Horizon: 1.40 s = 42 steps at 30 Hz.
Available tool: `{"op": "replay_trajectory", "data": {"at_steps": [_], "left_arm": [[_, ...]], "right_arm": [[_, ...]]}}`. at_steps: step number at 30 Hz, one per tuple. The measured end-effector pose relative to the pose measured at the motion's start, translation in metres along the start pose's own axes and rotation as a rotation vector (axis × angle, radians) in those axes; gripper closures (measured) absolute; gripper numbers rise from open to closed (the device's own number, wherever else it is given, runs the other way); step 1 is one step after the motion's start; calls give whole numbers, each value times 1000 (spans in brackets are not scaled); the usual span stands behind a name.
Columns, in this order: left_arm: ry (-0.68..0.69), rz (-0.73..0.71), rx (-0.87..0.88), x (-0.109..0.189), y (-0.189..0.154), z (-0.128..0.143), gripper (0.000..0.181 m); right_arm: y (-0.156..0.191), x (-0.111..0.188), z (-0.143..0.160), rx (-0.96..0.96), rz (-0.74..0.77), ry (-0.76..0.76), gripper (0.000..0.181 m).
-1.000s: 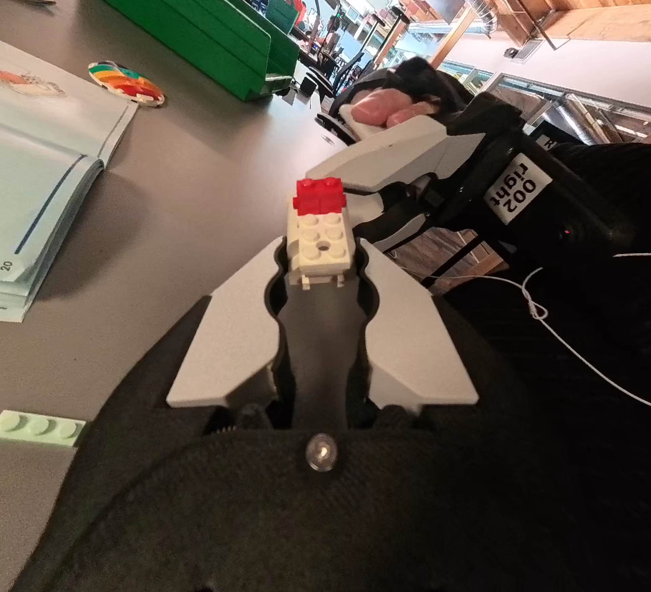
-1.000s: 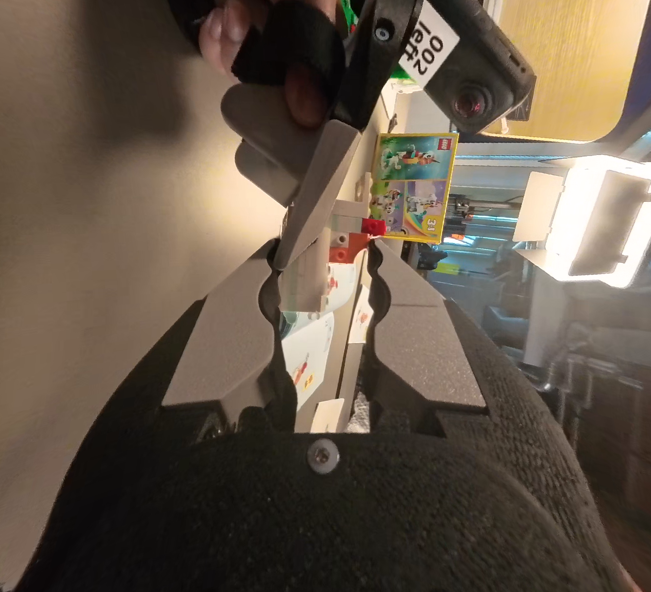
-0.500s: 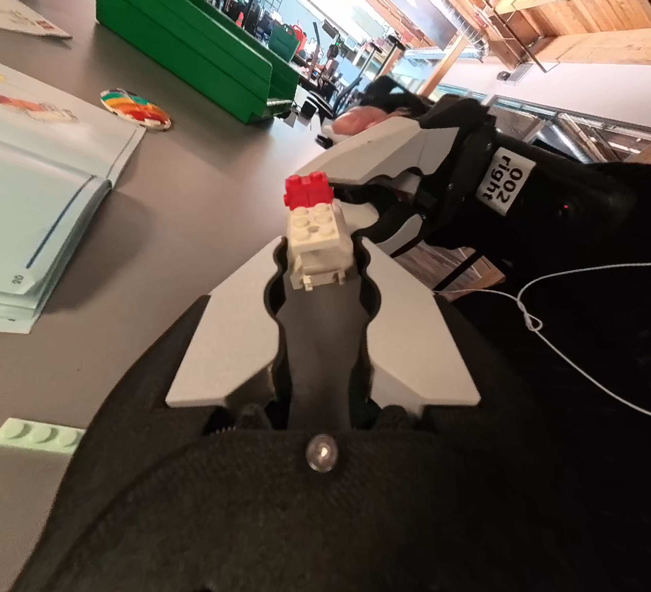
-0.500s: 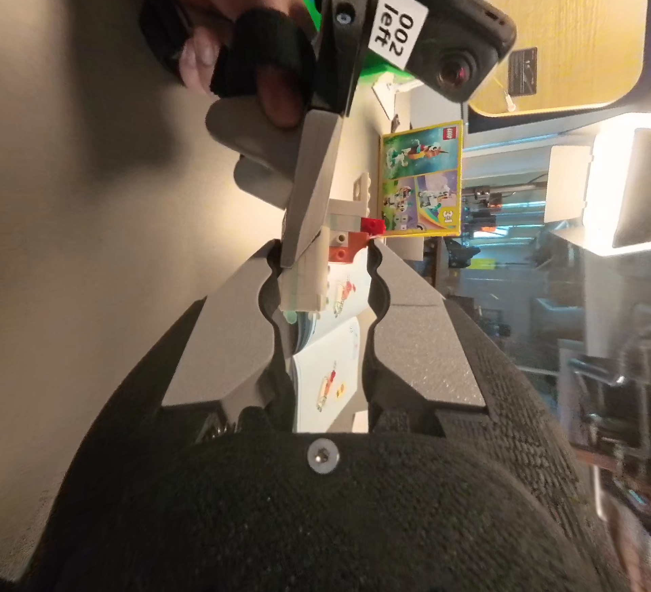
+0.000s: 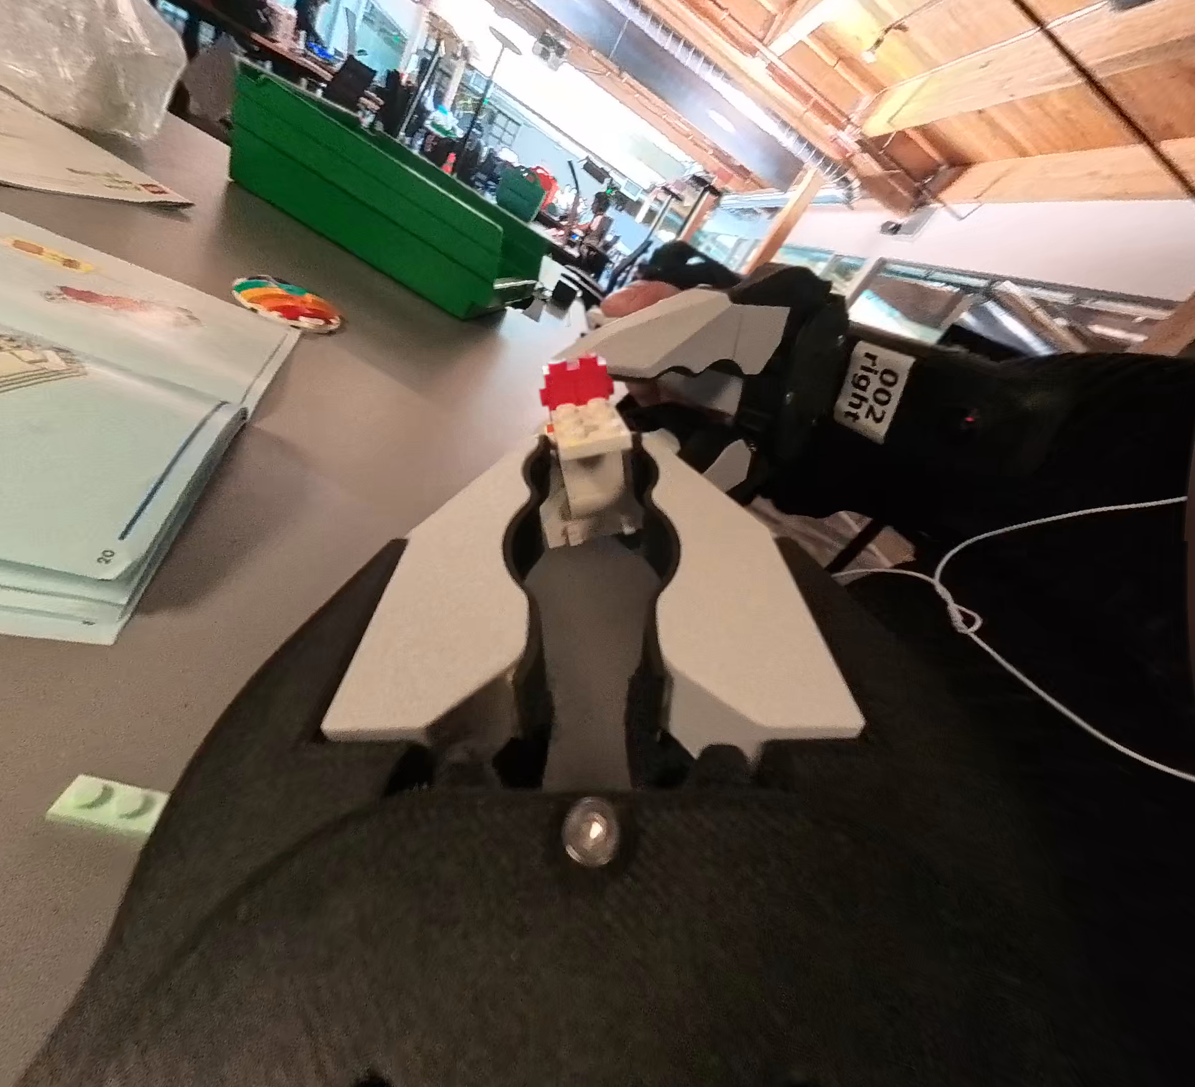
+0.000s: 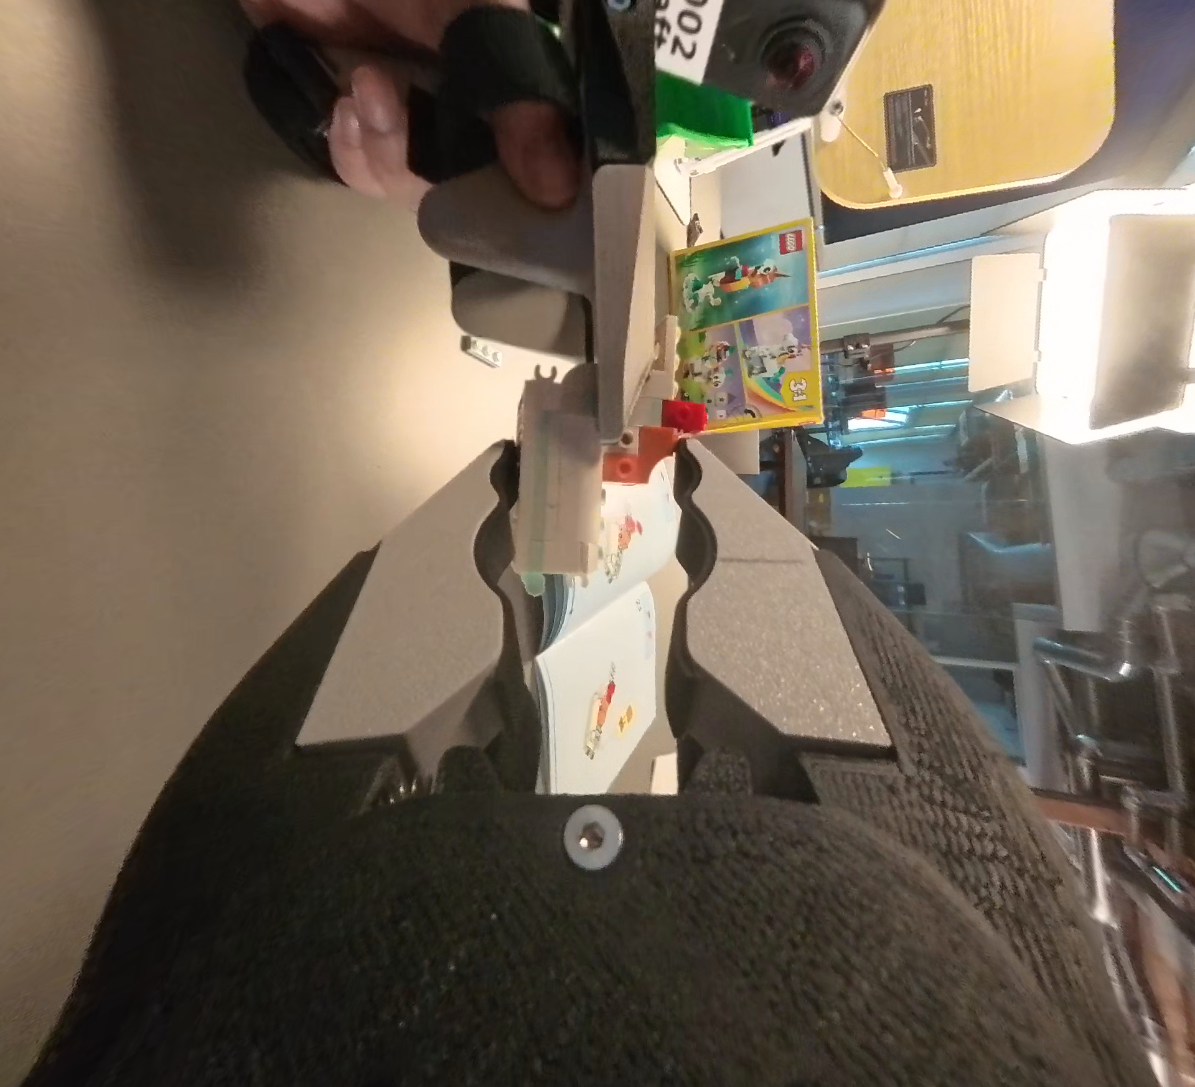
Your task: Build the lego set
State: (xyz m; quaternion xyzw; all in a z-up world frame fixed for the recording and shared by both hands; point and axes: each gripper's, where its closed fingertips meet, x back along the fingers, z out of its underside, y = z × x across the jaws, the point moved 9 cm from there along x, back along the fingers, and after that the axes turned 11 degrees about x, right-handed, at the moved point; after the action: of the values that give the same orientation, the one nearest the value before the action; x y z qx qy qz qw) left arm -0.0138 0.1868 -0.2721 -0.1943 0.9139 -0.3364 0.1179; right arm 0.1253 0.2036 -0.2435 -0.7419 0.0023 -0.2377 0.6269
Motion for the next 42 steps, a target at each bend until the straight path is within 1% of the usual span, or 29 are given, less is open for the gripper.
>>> {"op": "replay_trajectory", "data": {"at_steps": [2, 6, 12, 17, 19, 21, 22, 24, 25, 27, 30, 31, 33, 35, 37, 39, 42], "left_arm": [[12, -25, -24, 0, -1, 0, 163], [14, -22, -8, 0, -1, -1, 163], [34, -62, -2, -2, 2, 1, 163], [41, -72, -5, -2, 3, 1, 163], [44, -69, -13, -1, 3, 1, 163], [49, -66, -45, -2, 1, 0, 163], [48, -90, -82, -2, 1, 0, 163], [74, -148, -166, 0, 1, -1, 163], [85, -175, -205, 0, 1, -1, 163], [110, -214, -263, -1, 1, 0, 163], [178, -262, -310, -5, 2, 5, 163], [206, -281, -319, -6, 4, 7, 163], [241, -312, -330, -9, 6, 9, 162], [264, -350, -332, -13, 10, 8, 163], [306, -383, -317, -17, 14, 10, 163], [349, -416, -329, -22, 17, 12, 163], [375, -438, -347, -26, 20, 12, 163]], "right_arm": [[2, 0, -2, 15, 4, -4, 132], [2, -1, -2, 36, 20, 8, 132], [11, -3, 0, 130, 52, 44, 134], [14, -5, 1, 132, 71, 47, 135], [13, -5, 2, 63, 67, 16, 135], [10, -3, 4, -27, 40, -51, 134], [10, -1, 7, -80, 5, -93, 130], [8, 2, 17, -223, -64, -180, 108], [8, 4, 24, -286, -78, -222, 101], [7, 6, 42, -397, -69, -289, 99], [6, 6, 71, -566, 24, -352, 99], [7, 3, 81, -628, 35, -367, 99], [10, -6, 100, -762, 30, -383, 91], [11, -11, 117, -849, 85, -417, 91], [8, -12, 130, -895, 137, -425, 94], [4, -13, 140, -884, 200, -427, 99], [1, -19, 149, -888, 220, -445, 106]]}}
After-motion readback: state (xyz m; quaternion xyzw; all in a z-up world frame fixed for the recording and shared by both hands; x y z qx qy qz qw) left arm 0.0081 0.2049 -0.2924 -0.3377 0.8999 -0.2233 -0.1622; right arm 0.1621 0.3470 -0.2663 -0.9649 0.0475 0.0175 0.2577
